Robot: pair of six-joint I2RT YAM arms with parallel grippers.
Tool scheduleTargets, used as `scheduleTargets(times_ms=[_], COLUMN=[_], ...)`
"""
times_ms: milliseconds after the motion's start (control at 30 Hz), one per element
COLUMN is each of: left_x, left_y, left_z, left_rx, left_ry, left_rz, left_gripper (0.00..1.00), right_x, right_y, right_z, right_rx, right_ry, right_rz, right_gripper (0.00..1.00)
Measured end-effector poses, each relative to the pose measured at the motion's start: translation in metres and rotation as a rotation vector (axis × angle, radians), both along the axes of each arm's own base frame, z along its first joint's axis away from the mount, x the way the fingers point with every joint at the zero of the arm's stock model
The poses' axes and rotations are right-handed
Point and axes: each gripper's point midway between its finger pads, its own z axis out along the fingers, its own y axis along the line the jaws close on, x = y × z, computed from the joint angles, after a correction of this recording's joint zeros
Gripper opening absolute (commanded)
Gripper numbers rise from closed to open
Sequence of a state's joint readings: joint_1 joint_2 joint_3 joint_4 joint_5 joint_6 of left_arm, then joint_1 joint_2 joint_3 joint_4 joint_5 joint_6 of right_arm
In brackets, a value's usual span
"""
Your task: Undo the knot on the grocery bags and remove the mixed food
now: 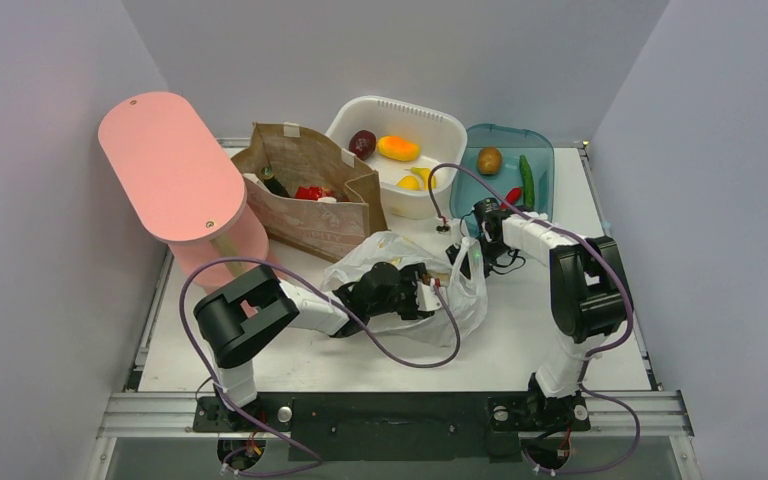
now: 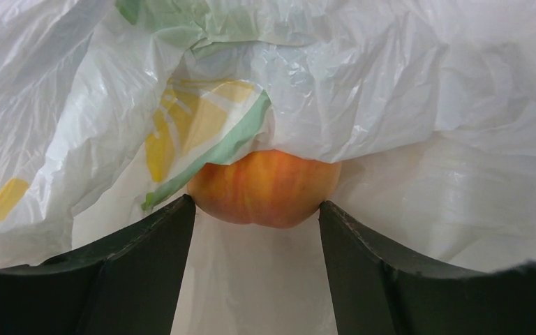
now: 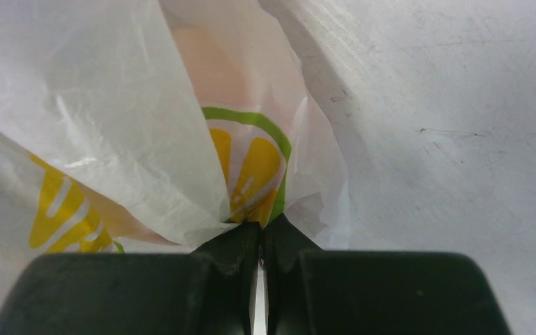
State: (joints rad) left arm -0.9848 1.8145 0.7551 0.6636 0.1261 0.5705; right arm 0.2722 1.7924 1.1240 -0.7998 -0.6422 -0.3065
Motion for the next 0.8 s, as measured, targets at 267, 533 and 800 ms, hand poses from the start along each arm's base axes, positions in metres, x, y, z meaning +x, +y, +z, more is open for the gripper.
scheduleTargets(times_ms=[267,533,800], left_x=[0.003,0.002,-0.008], left_y=[0.001,0.004,0.012], left_z=[-0.004,-0.009,-0.014], left_rx=[-0.002,0.025,0.027], left_ry=[0.011,0.022,0.105], left_rz=[-0.012,-0.053,-0.063], left_gripper=[0.61,0.28,0.00], right_x=[-0.005,-0.016,-0.032], right_y=[0.005,0.009,0.011], right_z=[0.001,0.003,0.006], right_rx=[-0.003,0.009,0.014], right_ry=[-0.022,-0.001,0.018], right_rz=[0.069,0.113,0.131], right_gripper=[0.00,0.00,0.00])
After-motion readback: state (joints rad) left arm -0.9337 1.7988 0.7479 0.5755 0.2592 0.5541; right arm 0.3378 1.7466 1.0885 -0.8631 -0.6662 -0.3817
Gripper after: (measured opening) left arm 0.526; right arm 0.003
